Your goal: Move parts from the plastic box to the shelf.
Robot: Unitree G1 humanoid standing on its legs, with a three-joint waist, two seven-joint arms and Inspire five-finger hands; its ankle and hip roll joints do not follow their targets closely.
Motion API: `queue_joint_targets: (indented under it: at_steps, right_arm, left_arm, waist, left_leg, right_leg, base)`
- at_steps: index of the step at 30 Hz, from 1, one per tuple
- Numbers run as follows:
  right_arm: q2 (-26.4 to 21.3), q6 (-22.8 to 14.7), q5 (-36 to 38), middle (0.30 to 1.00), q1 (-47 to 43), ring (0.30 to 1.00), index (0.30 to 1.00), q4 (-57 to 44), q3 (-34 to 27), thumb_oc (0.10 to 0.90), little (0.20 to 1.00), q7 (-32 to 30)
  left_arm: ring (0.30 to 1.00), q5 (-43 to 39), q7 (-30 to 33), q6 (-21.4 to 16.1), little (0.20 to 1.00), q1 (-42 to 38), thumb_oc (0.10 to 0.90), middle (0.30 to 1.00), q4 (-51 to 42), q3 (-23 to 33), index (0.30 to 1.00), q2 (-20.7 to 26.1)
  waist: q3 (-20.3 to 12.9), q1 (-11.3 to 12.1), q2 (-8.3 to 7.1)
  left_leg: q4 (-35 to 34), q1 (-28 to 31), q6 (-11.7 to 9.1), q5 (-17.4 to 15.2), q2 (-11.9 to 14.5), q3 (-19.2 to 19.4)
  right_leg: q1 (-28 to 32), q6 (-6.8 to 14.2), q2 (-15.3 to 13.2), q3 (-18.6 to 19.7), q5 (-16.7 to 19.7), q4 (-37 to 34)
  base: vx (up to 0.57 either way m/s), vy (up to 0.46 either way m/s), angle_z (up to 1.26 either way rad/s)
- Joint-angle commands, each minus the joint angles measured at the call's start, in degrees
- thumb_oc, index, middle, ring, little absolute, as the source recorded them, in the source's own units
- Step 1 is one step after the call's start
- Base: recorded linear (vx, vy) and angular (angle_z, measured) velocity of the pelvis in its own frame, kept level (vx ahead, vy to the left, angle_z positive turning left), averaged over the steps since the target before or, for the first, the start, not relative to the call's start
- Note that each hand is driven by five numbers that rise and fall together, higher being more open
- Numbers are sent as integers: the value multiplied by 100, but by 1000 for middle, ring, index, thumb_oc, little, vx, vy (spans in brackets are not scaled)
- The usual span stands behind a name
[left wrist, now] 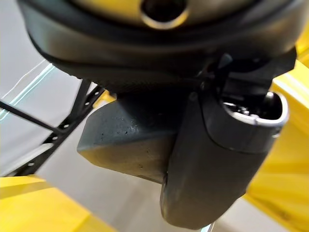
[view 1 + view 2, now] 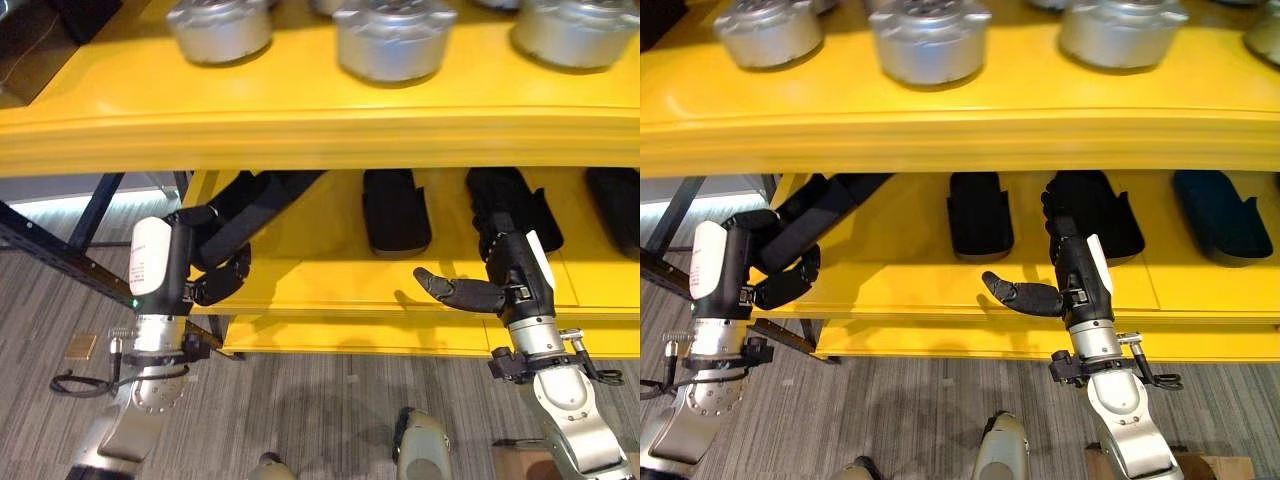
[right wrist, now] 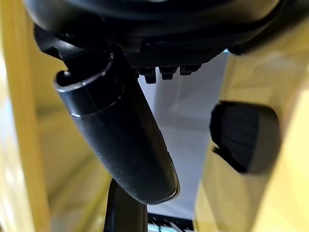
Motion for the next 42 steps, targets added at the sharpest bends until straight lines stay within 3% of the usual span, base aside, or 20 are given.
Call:
queue_joint_targets:
  at_steps: [1, 2, 4, 6, 8, 13, 17, 20, 24, 27, 30, 35, 42]
  right_arm:
    - [-51, -831, 7, 1000, -575, 1000, 1000, -740, -56, 900, 1000, 113]
    - [-101, -734, 314, 1000, -512, 1000, 1000, -808, -73, 900, 1000, 334]
    - [-187, -746, 713, 1000, -211, 1000, 1000, -911, -193, 900, 1000, 885]
    - [-205, -757, 827, 1000, -65, 1000, 1000, -1004, -233, 900, 1000, 977]
    - [-222, -727, 1024, 1000, 142, 1000, 1000, -1112, -362, 900, 1000, 968]
    - [-143, -709, 1188, 1000, 57, 1000, 1000, -1057, -483, 900, 1000, 937]
    - [26, -621, 856, 1000, -145, 1000, 1000, -1154, -402, 900, 1000, 770]
    - [71, -675, 645, 1000, -278, 1000, 1000, -1199, -391, 900, 1000, 542]
    - [9, -1027, 610, 1000, -506, 1000, 1000, -1231, -478, 900, 1000, 435]
    - [-108, -981, 575, 1000, -834, 1000, 1000, -1182, -505, 900, 1000, 147]
    - [-156, -1047, 557, 1000, -1094, 1000, 1000, -1132, -463, 900, 1000, 191]
    - [-157, -534, 891, 1000, -1974, 1000, 1000, -1194, -374, 900, 1000, 557]
    - [-317, -345, 853, 1000, -2517, 1000, 1000, -1234, -544, 900, 1000, 627]
  left_arm:
    - [300, -224, 694, -80, 300, -246, 400, 300, -706, 390, 300, -52]
    - [300, -238, 751, -45, 300, -168, 400, 300, -708, 361, 300, -130]
    - [300, -329, 692, -83, 300, -28, 400, 300, -691, 435, 300, -166]
    - [300, -308, 680, -142, 300, -22, 400, 300, -683, 420, 300, -201]
    - [300, -372, 530, -156, 300, -84, 400, 300, -673, 370, 300, -210]
    - [300, -462, 472, -134, 300, -135, 400, 300, -691, 315, 300, -250]
    - [300, -1151, 324, 60, 300, -142, 400, 300, -899, 305, 300, -403]
    - [300, -1386, 253, 165, 300, -57, 400, 300, -1104, 385, 300, -484]
    - [300, -1193, 196, 75, 300, 2, 400, 300, -1165, 419, 300, -488]
    - [300, -1147, 507, -15, 300, -65, 400, 300, -1201, 537, 300, -380]
    - [300, -1572, 410, -86, 300, -209, 400, 300, -1138, 620, 300, -341]
    - [300, -1763, 240, -260, 300, -815, 400, 300, -1225, 636, 300, -392]
    - [300, -1733, 199, -239, 300, -1347, 400, 300, -1269, 614, 300, -345]
  waist:
    - [-106, -104, -4]
    - [-90, -122, -36]
    - [-104, -145, -63]
    - [-114, -168, -66]
    - [-135, -211, -71]
    - [-133, -158, -12]
    - [5, -38, -27]
    - [147, 76, -69]
    - [328, 202, -114]
    - [482, 302, -84]
    - [620, 364, -55]
    - [1048, 491, -3]
    - [1418, 507, -29]
  left_leg:
    - [-758, 42, -131, 550, -27, 45]
    - [-924, -29, -175, 778, 109, -125]
    - [-1166, 78, -77, 297, -104, -252]
    - [-1202, 107, -70, 193, -150, -223]
    - [-1325, 191, -3, -181, -429, -264]
    - [-1406, 192, 72, -292, -667, -418]
    - [-1252, -11, 135, -407, -754, -579]
    - [-1173, -165, 145, -418, -726, -628]
    - [-1060, -397, 98, -363, -608, -674]
    - [-889, -638, 71, -342, -525, -721]
    - [-698, -831, 76, -366, -474, -782]
    - [-162, -1491, 46, -356, -351, -949]
    - [333, -2118, 38, -404, -355, -1089]
  right_leg:
    - [746, 218, 316, -35, -135, -881]
    - [765, 226, 242, 97, -138, -836]
    - [622, 328, 60, 225, -260, -479]
    - [594, 357, 70, 247, -234, -483]
    - [628, 504, 45, 355, -157, -590]
    - [687, 592, 105, 490, -38, -812]
    - [557, 612, 115, 527, -49, -752]
    - [473, 613, 110, 452, -40, -727]
    - [345, 585, 114, 336, -41, -646]
    - [133, 559, 83, 245, -116, -395]
    - [-71, 534, 33, 213, -184, -120]
    - [-737, 480, -64, 177, -346, 597]
    - [-1363, 473, -149, 198, -553, 1247]
  base:
    - [188, 443, -39]
    - [147, 375, -48]
    - [95, 295, -58]
    - [49, 118, -49]
    - [85, 101, -40]
    - [55, 46, 17]
    - [-44, 4, 6]
    - [-116, -47, 11]
    - [-130, -66, 6]
    - [-150, -39, 2]
    - [-140, -29, -4]
    - [-190, -44, 2]
    - [-141, -36, 3]
